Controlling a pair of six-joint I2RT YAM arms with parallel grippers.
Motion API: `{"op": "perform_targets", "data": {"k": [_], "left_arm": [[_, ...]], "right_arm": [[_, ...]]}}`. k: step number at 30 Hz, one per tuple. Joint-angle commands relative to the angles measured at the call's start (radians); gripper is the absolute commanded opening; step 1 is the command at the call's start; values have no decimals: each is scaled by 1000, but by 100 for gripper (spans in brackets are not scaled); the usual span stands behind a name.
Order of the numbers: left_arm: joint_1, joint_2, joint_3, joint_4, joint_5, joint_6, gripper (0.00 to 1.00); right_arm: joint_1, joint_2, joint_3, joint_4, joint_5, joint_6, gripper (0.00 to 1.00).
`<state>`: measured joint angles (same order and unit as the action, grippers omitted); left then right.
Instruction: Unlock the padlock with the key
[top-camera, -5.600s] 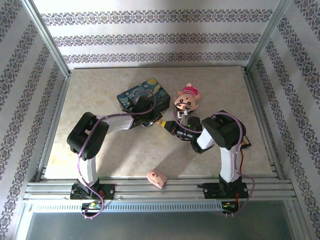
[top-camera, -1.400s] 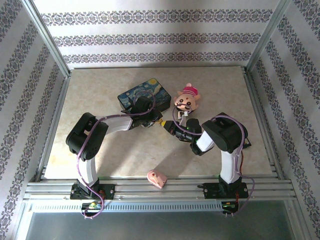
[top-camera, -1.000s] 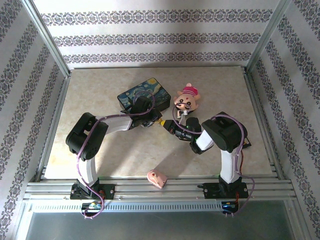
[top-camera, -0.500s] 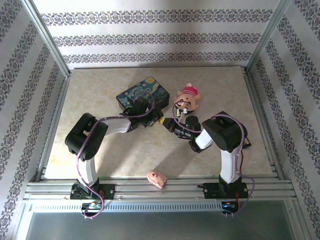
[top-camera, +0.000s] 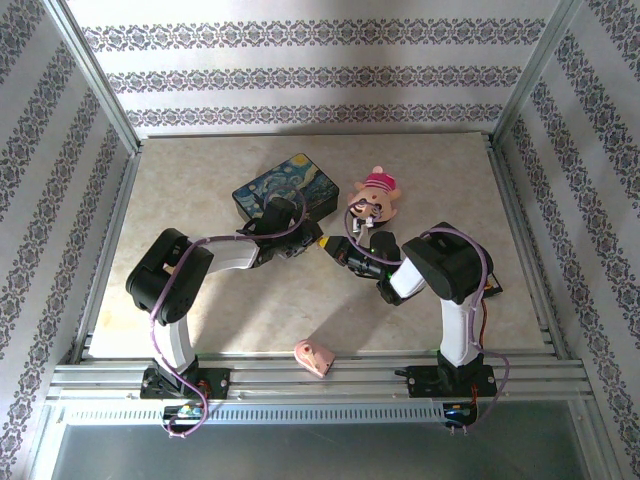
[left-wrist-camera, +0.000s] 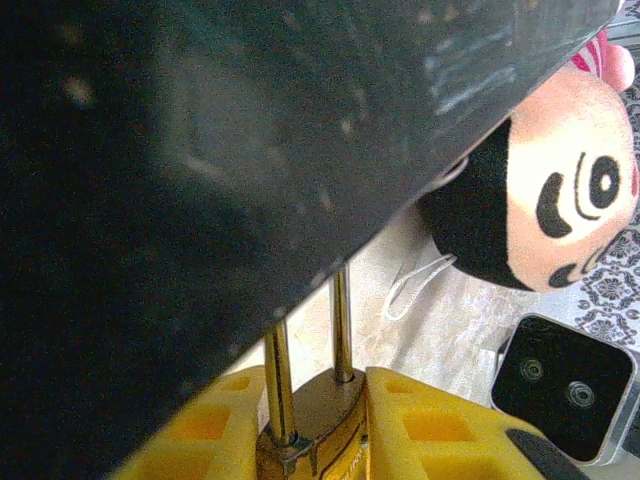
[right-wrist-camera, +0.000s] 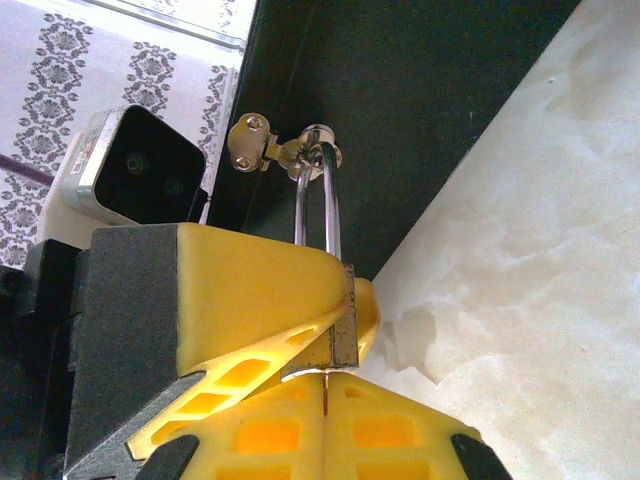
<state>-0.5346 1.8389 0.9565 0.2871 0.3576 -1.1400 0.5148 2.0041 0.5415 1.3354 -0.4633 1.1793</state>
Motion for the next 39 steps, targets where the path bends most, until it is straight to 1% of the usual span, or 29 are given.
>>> {"op": "perform_targets", "data": {"k": [1, 3, 6, 10, 12, 20, 22, 26, 28, 30, 33, 36, 39], "left_arm": [[-22, -41, -17, -17, 69, 5, 15], [-22, -40, -22, -16, 69, 2, 11], [-23, -43, -23, -13, 69, 0, 7], [-23, -47, -21, -11, 67, -2, 3], [-22, -48, -21, -5, 71, -7, 0], [-22, -52, -18, -3, 72, -15, 0], [-22, -50, -18, -2, 75, -17, 0], [-22, -49, -19, 0, 79, -23, 0], [-22, -49, -16, -5, 83, -23, 0], [-22, -50, -12, -11, 90, -24, 0], [-21, -48, -9, -14, 98, -31, 0], [-20, -42, -5, -14, 104, -40, 0], [-20, -35, 1, -15, 114, -47, 0]], "right_arm": [[4, 4, 38, 50, 35, -3, 8], [4, -1, 35, 50, 38, -4, 14], [1, -11, 25, 49, 41, -11, 19], [-4, -35, -6, 49, 55, -31, 25], [-6, -48, -24, 42, 65, -49, 26], [6, -121, -75, -56, 105, -144, 27], [18, -154, -74, -119, 120, -188, 27], [63, -256, -59, -338, 200, -327, 26], [90, -320, -35, -484, 255, -400, 26], [123, -383, 8, -671, 323, -486, 25], [170, -443, 89, -906, 423, -601, 24], [189, -461, 141, -1024, 467, -666, 24], [196, -451, 183, -1084, 480, -710, 24]]}}
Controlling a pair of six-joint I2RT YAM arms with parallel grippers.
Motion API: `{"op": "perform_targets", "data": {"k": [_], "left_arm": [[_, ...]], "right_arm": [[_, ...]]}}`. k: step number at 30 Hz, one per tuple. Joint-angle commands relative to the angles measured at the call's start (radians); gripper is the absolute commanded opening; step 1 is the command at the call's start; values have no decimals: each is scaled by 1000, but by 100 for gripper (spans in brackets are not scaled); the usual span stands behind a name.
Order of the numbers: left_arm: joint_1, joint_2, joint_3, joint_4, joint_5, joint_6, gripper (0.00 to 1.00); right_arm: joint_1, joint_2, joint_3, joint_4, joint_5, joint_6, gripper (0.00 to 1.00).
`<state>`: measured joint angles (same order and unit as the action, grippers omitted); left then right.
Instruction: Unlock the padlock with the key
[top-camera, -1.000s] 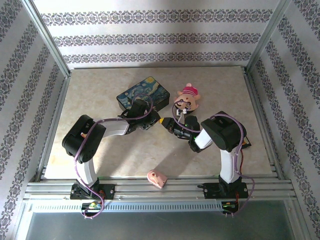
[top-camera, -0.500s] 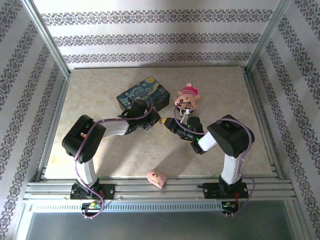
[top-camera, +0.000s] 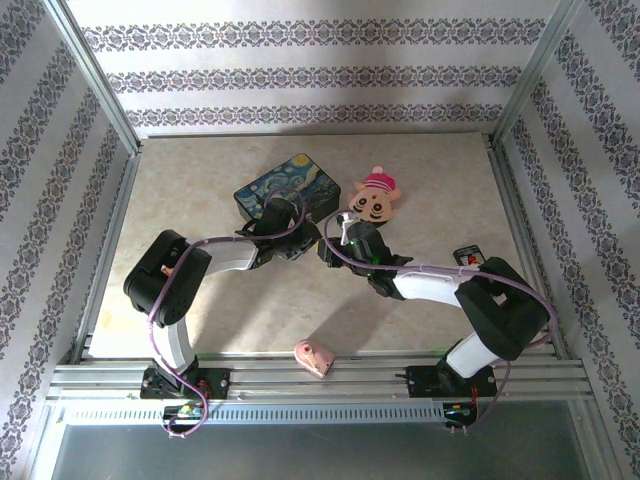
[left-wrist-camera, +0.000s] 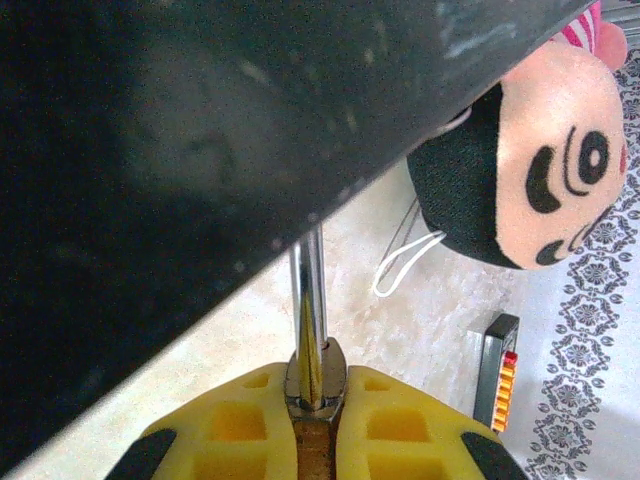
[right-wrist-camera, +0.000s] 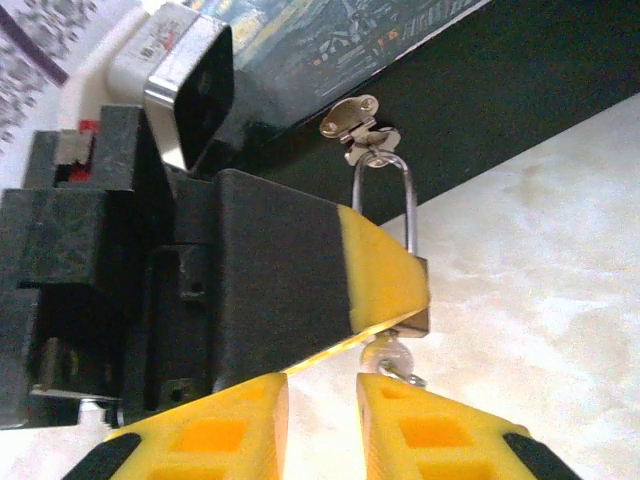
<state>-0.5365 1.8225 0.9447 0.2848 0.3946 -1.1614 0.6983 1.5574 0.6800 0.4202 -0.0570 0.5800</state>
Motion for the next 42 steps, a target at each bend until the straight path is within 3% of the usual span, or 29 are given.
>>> {"op": "perform_targets", "data": {"k": [1, 18, 31, 42], "left_arm": [[-17, -19, 12, -13, 79, -29, 0], [-10, -11, 52, -82, 145, -36, 0], [-8, -9, 41, -71, 162, -52, 0], [-8, -5, 33, -64, 173, -58, 0]], "right_arm": [[16, 2, 56, -189, 83, -125, 24], [72, 92, 180, -320, 196, -315, 23], [75, 169, 230, -339, 236, -368, 22], [65, 167, 231, -299, 255, -338, 11]]}}
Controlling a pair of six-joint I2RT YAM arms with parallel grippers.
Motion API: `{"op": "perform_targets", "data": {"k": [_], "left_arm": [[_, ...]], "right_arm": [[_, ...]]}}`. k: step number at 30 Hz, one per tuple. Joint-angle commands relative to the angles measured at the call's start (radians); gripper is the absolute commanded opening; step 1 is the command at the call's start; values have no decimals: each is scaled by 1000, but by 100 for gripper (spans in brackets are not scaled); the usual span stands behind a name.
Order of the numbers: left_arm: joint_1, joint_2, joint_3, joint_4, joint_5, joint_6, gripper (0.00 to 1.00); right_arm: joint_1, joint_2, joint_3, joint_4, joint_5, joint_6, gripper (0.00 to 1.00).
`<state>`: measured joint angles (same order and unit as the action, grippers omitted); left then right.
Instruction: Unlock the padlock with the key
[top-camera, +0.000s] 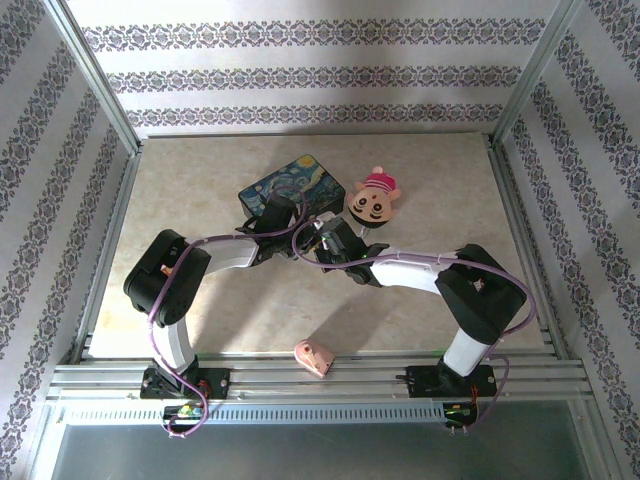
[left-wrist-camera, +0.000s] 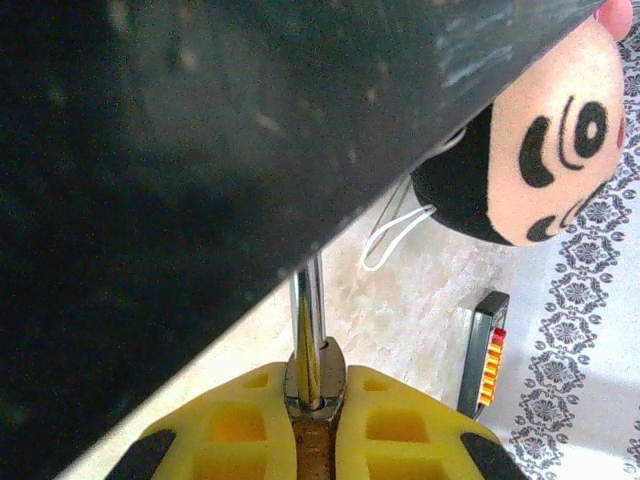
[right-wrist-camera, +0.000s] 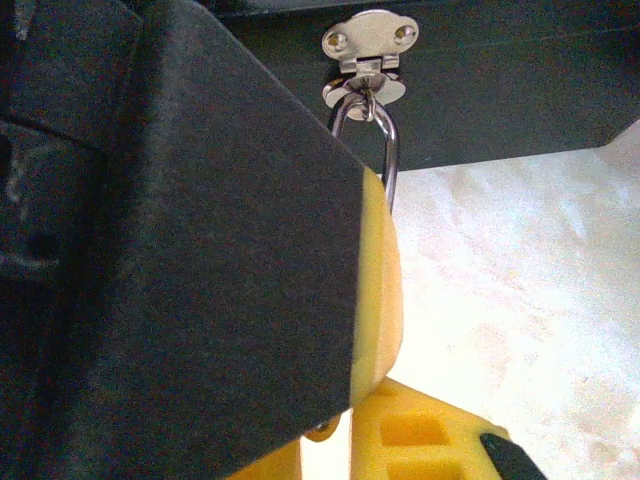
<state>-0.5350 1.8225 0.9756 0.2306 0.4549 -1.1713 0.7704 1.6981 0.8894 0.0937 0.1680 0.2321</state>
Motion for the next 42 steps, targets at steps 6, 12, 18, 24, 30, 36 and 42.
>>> {"op": "perform_targets", "data": {"k": [6, 12, 18, 24, 30, 36, 42], "left_arm": [[-10, -1, -3, 1, 117, -53, 0], [-10, 1, -12, 16, 121, -62, 0], [-10, 0, -13, 25, 123, -65, 0], [-10, 0, -17, 30, 123, -70, 0], [-10, -1, -24, 35, 120, -74, 0], [-8, 0, -31, 47, 121, -86, 4], [-5, 2, -35, 64, 127, -102, 11]], "right_arm": [[-39, 19, 5, 58, -38, 42, 4], [-106, 0, -38, 122, -173, 113, 0], [-179, 25, -73, 212, -348, 189, 0], [-224, 60, -104, 326, -462, 266, 0], [-250, 70, -107, 360, -529, 305, 0], [-298, 100, -139, 493, -640, 432, 0], [-348, 164, -193, 762, -743, 621, 0]]}}
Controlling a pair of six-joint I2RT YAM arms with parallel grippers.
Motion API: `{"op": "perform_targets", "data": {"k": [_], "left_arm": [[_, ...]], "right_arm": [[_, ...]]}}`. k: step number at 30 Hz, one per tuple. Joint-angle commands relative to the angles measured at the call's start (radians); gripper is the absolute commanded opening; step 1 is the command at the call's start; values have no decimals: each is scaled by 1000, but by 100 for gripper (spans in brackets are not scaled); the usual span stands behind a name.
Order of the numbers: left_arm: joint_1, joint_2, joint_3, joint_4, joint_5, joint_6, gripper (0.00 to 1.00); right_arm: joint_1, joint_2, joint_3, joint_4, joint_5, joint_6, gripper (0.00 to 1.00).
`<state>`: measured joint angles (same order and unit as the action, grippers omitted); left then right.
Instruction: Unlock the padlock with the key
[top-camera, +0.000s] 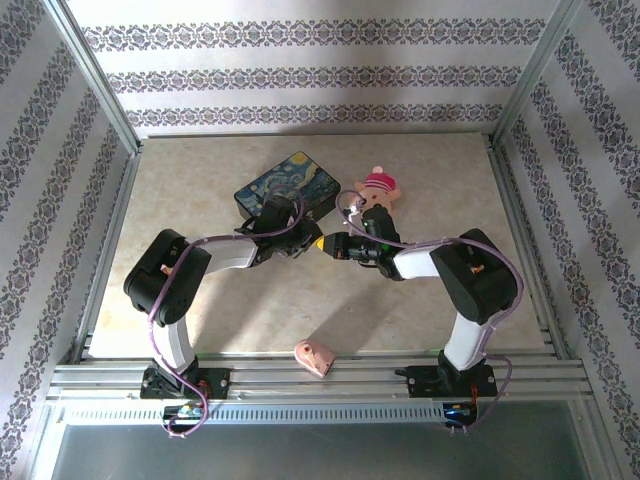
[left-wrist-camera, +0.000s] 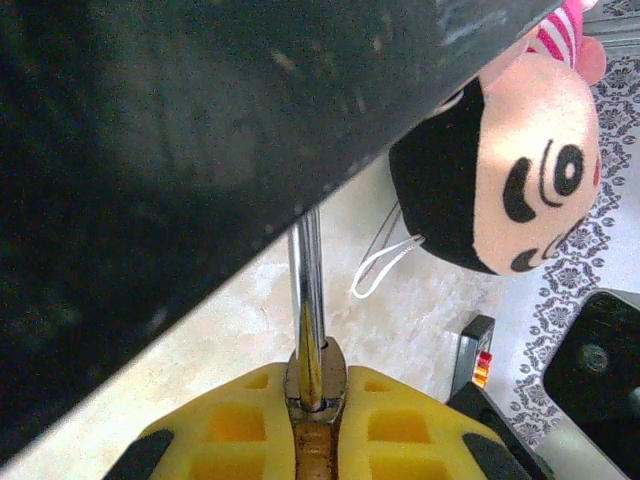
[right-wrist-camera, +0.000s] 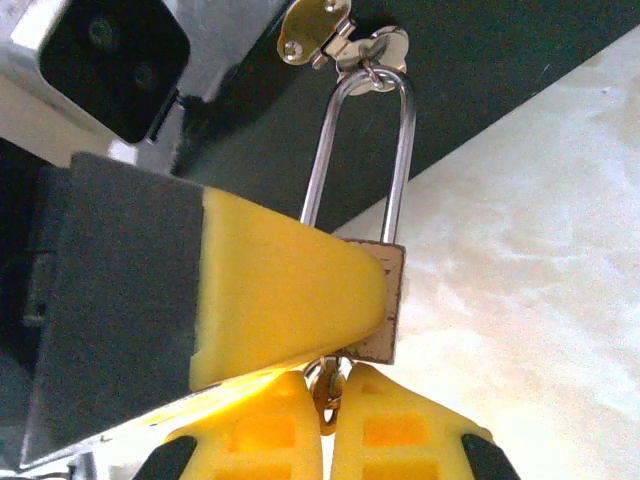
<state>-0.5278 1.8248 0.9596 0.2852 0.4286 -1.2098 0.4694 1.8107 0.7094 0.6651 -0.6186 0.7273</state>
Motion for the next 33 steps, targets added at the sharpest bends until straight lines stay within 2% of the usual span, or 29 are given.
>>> {"op": "perform_targets", "data": {"k": [1, 9, 19, 29, 33], "left_arm": [[-13, 0, -18, 9, 154, -62, 12], [-10, -2, -20, 12, 153, -65, 35], [-5, -35, -29, -10, 122, -37, 68], [0, -111, -30, -97, 41, 40, 80], [5, -145, -33, -129, -3, 68, 80]], "right_arm": [[-50, 64, -16, 225, 32, 148, 0], [-57, 99, -20, 313, 19, 235, 0], [-61, 111, -44, 385, 18, 289, 0], [-66, 205, -23, 605, 2, 459, 0], [-69, 259, -11, 720, -1, 542, 0]]}}
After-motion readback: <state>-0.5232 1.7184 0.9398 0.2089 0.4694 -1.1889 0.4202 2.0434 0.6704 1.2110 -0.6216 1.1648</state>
